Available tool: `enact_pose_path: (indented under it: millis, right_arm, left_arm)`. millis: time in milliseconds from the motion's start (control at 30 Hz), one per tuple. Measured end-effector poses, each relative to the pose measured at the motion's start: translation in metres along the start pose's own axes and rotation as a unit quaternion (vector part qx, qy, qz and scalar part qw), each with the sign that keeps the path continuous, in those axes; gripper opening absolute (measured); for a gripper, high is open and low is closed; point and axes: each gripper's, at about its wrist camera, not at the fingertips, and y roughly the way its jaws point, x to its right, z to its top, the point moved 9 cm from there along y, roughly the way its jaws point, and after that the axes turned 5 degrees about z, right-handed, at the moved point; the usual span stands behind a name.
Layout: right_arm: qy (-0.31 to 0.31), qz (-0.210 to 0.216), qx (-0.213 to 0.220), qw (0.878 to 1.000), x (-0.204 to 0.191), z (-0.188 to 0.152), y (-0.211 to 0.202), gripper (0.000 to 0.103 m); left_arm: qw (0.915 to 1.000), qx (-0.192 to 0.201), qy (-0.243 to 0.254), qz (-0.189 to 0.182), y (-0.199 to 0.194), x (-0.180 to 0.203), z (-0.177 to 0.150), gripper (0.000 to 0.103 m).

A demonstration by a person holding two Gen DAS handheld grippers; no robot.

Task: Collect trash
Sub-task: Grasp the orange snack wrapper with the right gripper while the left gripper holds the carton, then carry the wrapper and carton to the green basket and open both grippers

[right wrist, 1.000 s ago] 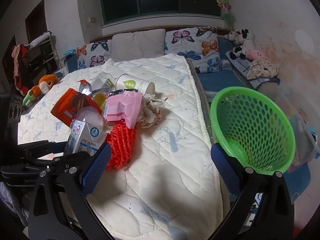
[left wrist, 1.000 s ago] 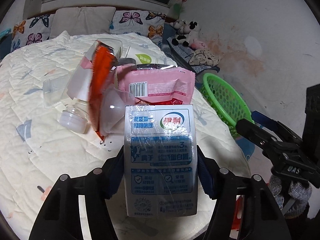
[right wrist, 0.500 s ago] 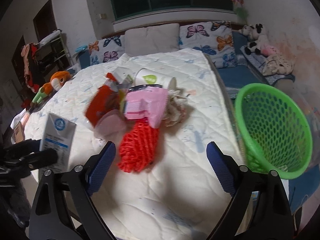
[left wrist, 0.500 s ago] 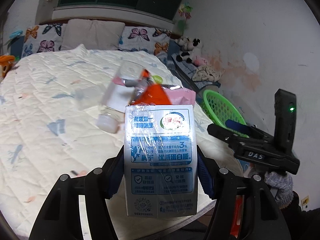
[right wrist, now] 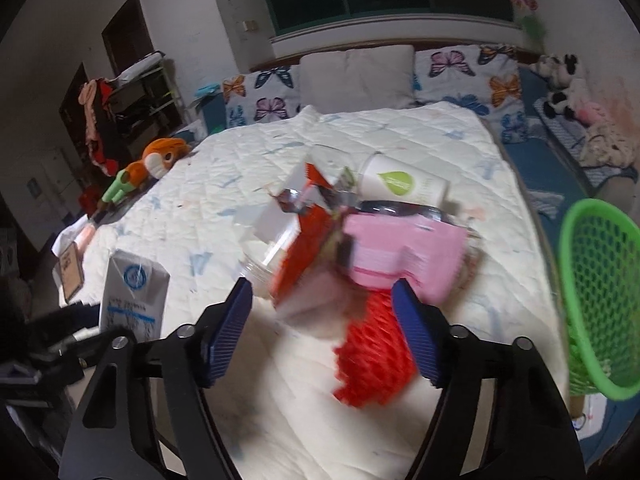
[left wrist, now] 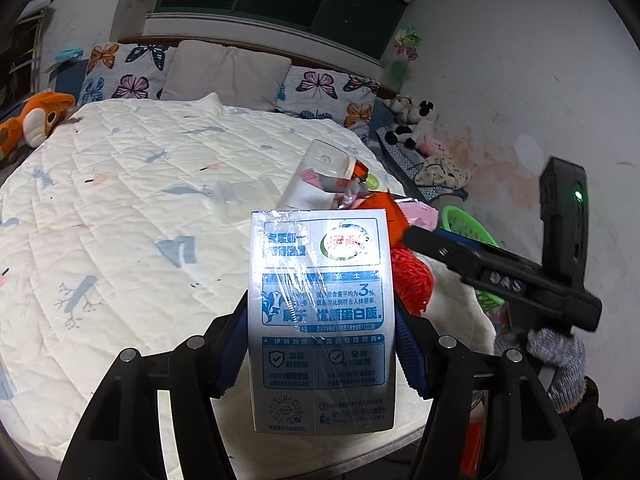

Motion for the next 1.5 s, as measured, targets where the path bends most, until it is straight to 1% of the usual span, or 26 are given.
enact_pose_path:
  millis: [33, 100, 167, 200, 267, 300, 333, 367, 400, 433, 533, 700, 833, 900, 967, 1067, 1200, 1367, 1500]
  right_arm:
    - [0.003, 0.003, -0.003, 1.0, -0.001, 0.002, 0.004, 0.063]
    - [0.009, 0.011, -0.008, 1.0, -0.003, 0.006, 0.013, 0.06]
    - [0.016, 0.01, -0.017, 1.0, 0.0, 0.009, 0.024, 0.055]
    - [0.019, 0.012, -0.022, 1.0, 0.001, 0.009, 0.029, 0.048]
    - [0.034, 0.02, -0.035, 0.999, 0.004, 0.008, 0.039, 0.043]
    - [0.04, 0.024, -0.038, 0.998, 0.005, 0.007, 0.043, 0.036]
    - [0.044, 0.026, -0.039, 0.998, 0.005, 0.007, 0.043, 0.03]
    - [0.047, 0.027, -0.039, 0.998, 0.006, 0.006, 0.043, 0.027]
    - [0.05, 0.029, -0.037, 0.998, 0.007, 0.005, 0.042, 0.019]
    - [0.053, 0.031, -0.035, 0.998, 0.008, 0.005, 0.041, 0.016]
    - [0.06, 0.039, -0.021, 0.997, 0.008, 0.006, 0.029, 0.012]
    - [0.071, 0.056, 0.004, 0.996, 0.008, 0.013, 0.004, 0.009]
    - [0.075, 0.064, 0.035, 0.995, 0.013, 0.021, -0.028, 0.009]
    - [0.081, 0.066, 0.051, 0.993, 0.017, 0.024, -0.044, 0.009]
    - [0.082, 0.058, 0.063, 0.993, 0.024, 0.027, -0.058, 0.009]
    - [0.087, 0.04, 0.082, 0.992, 0.042, 0.03, -0.079, 0.009]
    - [0.1, 0.0, 0.095, 0.99, 0.078, 0.026, -0.1, 0.009]
    - [0.121, -0.072, 0.1, 0.985, 0.139, 0.009, -0.123, 0.009]
    - [0.141, -0.11, 0.097, 0.979, 0.179, -0.008, -0.136, 0.009]
  left_arm:
    - [1.0, 0.0, -0.002, 0.0, -0.001, -0.002, 0.0, 0.062]
    - [1.0, -0.001, -0.006, 0.0, 0.0, -0.007, 0.001, 0.062]
    - [1.0, -0.002, -0.008, 0.001, 0.001, -0.01, 0.001, 0.062]
    - [1.0, -0.002, -0.008, 0.001, 0.002, -0.011, 0.001, 0.062]
    - [1.0, -0.002, -0.009, 0.001, 0.002, -0.013, 0.001, 0.062]
    - [1.0, -0.001, -0.01, 0.001, 0.003, -0.014, 0.002, 0.062]
    - [1.0, -0.001, -0.01, 0.001, 0.003, -0.015, 0.002, 0.062]
    - [0.9999, -0.001, -0.01, 0.001, 0.003, -0.016, 0.002, 0.062]
    - [0.9999, 0.0, -0.01, 0.001, 0.004, -0.017, 0.003, 0.062]
    - [0.9999, -0.001, -0.01, 0.002, 0.005, -0.018, 0.004, 0.062]
    - [1.0, -0.001, -0.009, 0.001, 0.006, -0.019, 0.007, 0.062]
    - [1.0, 0.003, 0.001, 0.0, 0.006, -0.012, 0.013, 0.062]
    - [0.9999, 0.009, 0.01, -0.005, 0.005, -0.001, 0.022, 0.062]
    - [0.9997, 0.012, 0.017, -0.011, 0.005, 0.009, 0.029, 0.062]
    - [0.9994, 0.014, 0.025, -0.016, 0.006, 0.018, 0.034, 0.062]
    - [0.9987, 0.014, 0.041, -0.026, 0.011, 0.036, 0.042, 0.062]
    - [0.9972, 0.007, 0.056, -0.049, 0.023, 0.066, 0.053, 0.062]
    - [0.9929, 0.001, 0.089, -0.078, 0.041, 0.118, 0.065, 0.062]
    - [0.9886, -0.01, 0.113, -0.1, 0.061, 0.162, 0.073, 0.062]
